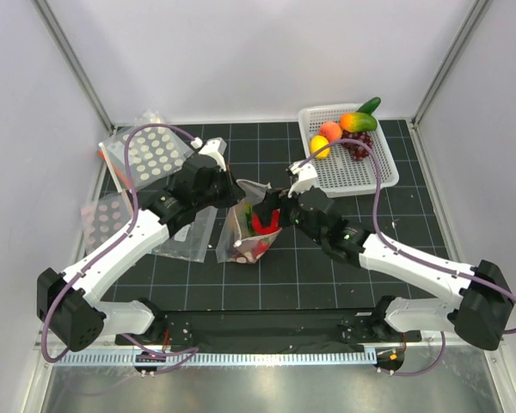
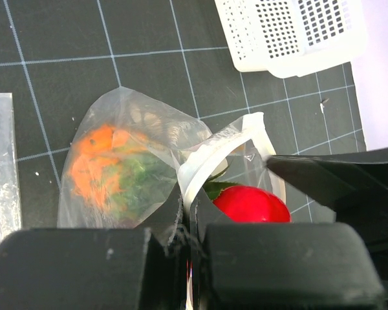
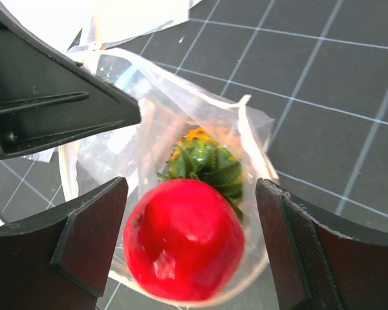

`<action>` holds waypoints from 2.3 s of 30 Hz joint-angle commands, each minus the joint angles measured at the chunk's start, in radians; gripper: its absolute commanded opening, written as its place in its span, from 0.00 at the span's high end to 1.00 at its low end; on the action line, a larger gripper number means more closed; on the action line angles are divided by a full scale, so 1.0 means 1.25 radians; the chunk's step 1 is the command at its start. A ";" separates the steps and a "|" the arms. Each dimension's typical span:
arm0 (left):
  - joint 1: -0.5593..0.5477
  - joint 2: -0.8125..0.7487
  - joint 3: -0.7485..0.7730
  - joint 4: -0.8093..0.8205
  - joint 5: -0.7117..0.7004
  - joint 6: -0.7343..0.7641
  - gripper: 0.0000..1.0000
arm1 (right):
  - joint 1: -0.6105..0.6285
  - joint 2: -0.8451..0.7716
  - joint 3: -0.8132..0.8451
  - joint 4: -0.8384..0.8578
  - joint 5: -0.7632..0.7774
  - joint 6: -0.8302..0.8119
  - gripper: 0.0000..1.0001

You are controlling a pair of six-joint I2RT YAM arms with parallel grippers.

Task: Place the food in the zip-top bag and seal the zipper
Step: Place the fake fruit in the zipper food storage bag, then adjust the zipper food storage bag at the center of the board.

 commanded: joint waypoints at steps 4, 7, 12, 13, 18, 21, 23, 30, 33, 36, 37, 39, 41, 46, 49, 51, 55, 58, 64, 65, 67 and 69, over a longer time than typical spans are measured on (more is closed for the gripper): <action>0.008 0.005 0.031 0.002 -0.011 0.000 0.99 | 0.005 -0.084 0.053 -0.083 0.092 0.003 0.16; 0.009 0.005 0.031 0.001 -0.014 0.001 0.99 | 0.005 -0.105 0.060 -0.107 0.117 -0.001 0.18; 0.012 0.002 0.031 -0.005 -0.023 -0.001 0.99 | 0.005 -0.125 0.090 -0.188 0.178 0.009 0.30; 0.013 0.002 0.032 -0.009 -0.030 -0.004 1.00 | 0.005 -0.126 0.095 -0.211 0.182 0.015 0.34; 0.013 0.006 0.033 -0.015 -0.038 -0.008 1.00 | 0.005 -0.114 0.095 -0.235 0.181 0.048 0.49; 0.013 0.003 0.035 -0.018 -0.044 -0.006 1.00 | 0.005 -0.095 0.097 -0.251 0.182 0.053 0.52; 0.013 0.000 0.033 -0.019 -0.047 -0.005 1.00 | 0.005 -0.083 0.097 -0.261 0.173 0.058 0.53; 0.013 0.002 0.037 -0.023 -0.049 -0.005 1.00 | 0.005 -0.045 0.106 -0.291 0.156 0.063 0.56; 0.013 0.000 0.036 -0.023 -0.051 -0.004 1.00 | 0.005 -0.029 0.113 -0.304 0.140 0.069 0.58; 0.013 -0.002 0.037 -0.023 -0.051 -0.003 1.00 | 0.005 -0.010 0.122 -0.317 0.106 0.078 0.61; 0.013 -0.002 0.038 -0.024 -0.053 -0.003 1.00 | 0.004 -0.006 0.126 -0.329 0.095 0.080 0.64; 0.013 -0.005 0.041 -0.034 -0.059 0.000 1.00 | 0.005 0.003 0.148 -0.345 0.059 0.084 0.73; 0.008 -0.011 0.048 -0.047 -0.086 0.006 1.00 | 0.005 -0.004 0.162 -0.367 0.041 0.085 0.91; -0.033 -0.032 0.078 -0.090 -0.145 0.019 1.00 | 0.006 -0.077 0.159 -0.375 0.051 0.080 0.99; -0.068 -0.019 0.122 -0.140 -0.160 0.032 0.99 | 0.005 -0.120 0.180 -0.402 0.059 0.078 0.99; -0.085 -0.011 0.156 -0.178 -0.168 0.038 0.99 | 0.006 -0.144 0.186 -0.412 0.064 0.078 0.99; -0.135 0.001 0.203 -0.231 -0.195 0.055 0.99 | 0.005 -0.191 0.201 -0.442 0.090 0.069 0.99; -0.144 -0.005 0.204 -0.233 -0.190 0.054 0.98 | 0.006 -0.225 0.201 -0.430 0.094 0.061 0.99; -0.157 0.046 0.195 -0.184 -0.091 0.055 0.97 | 0.005 -0.212 0.134 -0.304 0.035 0.073 0.99; -0.162 0.062 0.198 -0.166 -0.074 0.051 0.97 | 0.005 -0.189 0.138 -0.296 0.018 0.074 0.99; -0.177 0.106 0.206 -0.159 -0.052 0.054 0.99 | 0.006 -0.130 0.141 -0.272 -0.014 0.086 0.99; -0.187 0.135 0.215 -0.149 -0.032 0.053 1.00 | 0.013 -0.120 0.115 -0.214 -0.005 0.097 0.99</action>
